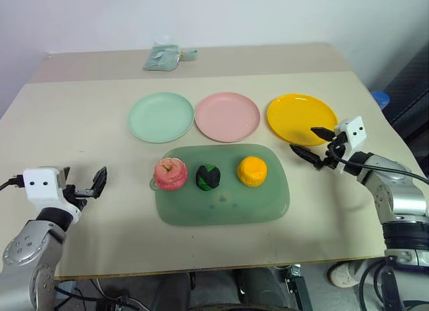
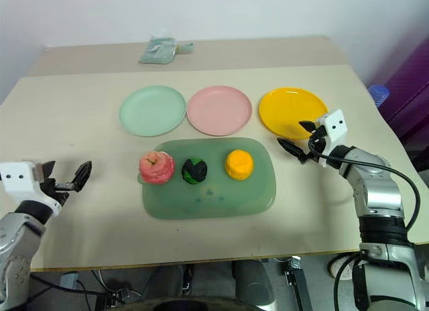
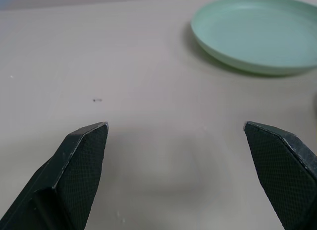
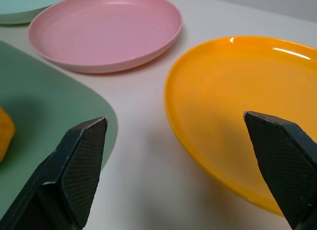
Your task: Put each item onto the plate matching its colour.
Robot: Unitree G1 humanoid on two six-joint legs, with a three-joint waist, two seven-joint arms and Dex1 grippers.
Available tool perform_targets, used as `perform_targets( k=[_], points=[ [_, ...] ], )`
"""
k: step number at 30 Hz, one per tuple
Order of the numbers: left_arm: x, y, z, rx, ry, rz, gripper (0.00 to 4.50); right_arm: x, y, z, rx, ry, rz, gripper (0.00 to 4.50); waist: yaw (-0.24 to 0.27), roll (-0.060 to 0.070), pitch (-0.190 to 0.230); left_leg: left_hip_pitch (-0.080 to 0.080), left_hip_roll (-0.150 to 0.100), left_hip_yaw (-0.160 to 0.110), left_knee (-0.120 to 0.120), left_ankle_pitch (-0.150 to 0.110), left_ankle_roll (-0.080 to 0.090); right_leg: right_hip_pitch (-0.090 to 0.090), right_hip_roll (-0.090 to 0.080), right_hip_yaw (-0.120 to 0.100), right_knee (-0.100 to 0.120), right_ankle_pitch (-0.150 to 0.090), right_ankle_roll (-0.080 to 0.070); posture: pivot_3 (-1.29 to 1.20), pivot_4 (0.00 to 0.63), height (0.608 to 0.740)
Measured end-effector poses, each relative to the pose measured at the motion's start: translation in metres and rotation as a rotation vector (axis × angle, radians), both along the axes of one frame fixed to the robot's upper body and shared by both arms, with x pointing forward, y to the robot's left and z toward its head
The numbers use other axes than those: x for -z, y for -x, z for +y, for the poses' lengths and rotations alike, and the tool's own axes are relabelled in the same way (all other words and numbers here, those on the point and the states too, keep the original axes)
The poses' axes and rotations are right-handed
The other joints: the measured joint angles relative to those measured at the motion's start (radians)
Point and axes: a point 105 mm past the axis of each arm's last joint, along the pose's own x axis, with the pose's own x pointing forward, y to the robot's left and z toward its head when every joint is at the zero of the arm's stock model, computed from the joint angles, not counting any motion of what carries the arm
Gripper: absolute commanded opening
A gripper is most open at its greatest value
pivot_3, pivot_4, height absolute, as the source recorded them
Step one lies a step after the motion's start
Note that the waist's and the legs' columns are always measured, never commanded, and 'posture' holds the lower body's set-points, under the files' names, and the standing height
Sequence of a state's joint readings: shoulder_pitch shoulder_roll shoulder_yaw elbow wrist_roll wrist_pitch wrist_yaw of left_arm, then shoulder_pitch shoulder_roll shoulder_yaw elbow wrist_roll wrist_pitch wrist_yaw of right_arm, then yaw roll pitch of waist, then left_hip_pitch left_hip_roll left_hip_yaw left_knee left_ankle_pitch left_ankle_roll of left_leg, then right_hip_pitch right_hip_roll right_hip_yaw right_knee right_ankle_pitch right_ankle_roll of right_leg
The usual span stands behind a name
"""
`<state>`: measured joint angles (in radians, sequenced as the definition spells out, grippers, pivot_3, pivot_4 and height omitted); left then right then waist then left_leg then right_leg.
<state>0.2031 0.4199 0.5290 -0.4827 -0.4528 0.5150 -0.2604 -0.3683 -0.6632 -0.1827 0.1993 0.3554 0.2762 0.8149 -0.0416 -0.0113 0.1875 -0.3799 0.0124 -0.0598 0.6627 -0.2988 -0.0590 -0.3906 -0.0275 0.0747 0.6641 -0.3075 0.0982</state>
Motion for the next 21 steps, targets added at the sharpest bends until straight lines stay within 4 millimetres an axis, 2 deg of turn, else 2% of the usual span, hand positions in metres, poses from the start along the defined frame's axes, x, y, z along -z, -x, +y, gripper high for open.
perform_targets(
  k=[6,11,17,21],
  points=[
    [-0.01,-0.018,-0.003,0.028,0.02,-0.046,4.5,-0.012,0.009,0.003,0.014,-0.012,-0.044,4.49,0.003,0.0,0.0,-0.001,0.0,0.0,0.0,0.0,0.0,-0.001,0.0,0.0,0.0,0.0,0.0,0.0,0.15,0.74],
    [-0.014,-0.031,-0.016,0.109,0.062,-0.061,4.5,-0.019,0.018,0.001,0.012,-0.037,-0.045,4.49,0.002,0.0,0.0,-0.001,0.0,0.0,0.0,0.0,0.0,0.0,0.0,0.0,0.0,0.0,0.0,0.0,0.15,0.74],
    [-0.027,-0.041,-0.05,0.291,0.08,-0.073,4.5,-0.024,0.024,0.011,-0.061,-0.063,-0.031,4.49,0.0,0.0,0.0,-0.001,0.0,0.0,0.0,0.0,0.0,-0.001,0.0,0.0,0.001,0.0,0.0,0.0,0.15,0.74],
    [-0.028,-0.041,-0.058,0.356,0.053,-0.058,4.5,-0.038,0.032,0.025,-0.149,-0.068,-0.047,4.49,-0.002,0.0,0.0,-0.001,0.0,0.0,0.0,0.0,0.0,-0.001,0.001,0.0,0.001,0.0,0.0,0.0,0.15,0.74]
  ],
)
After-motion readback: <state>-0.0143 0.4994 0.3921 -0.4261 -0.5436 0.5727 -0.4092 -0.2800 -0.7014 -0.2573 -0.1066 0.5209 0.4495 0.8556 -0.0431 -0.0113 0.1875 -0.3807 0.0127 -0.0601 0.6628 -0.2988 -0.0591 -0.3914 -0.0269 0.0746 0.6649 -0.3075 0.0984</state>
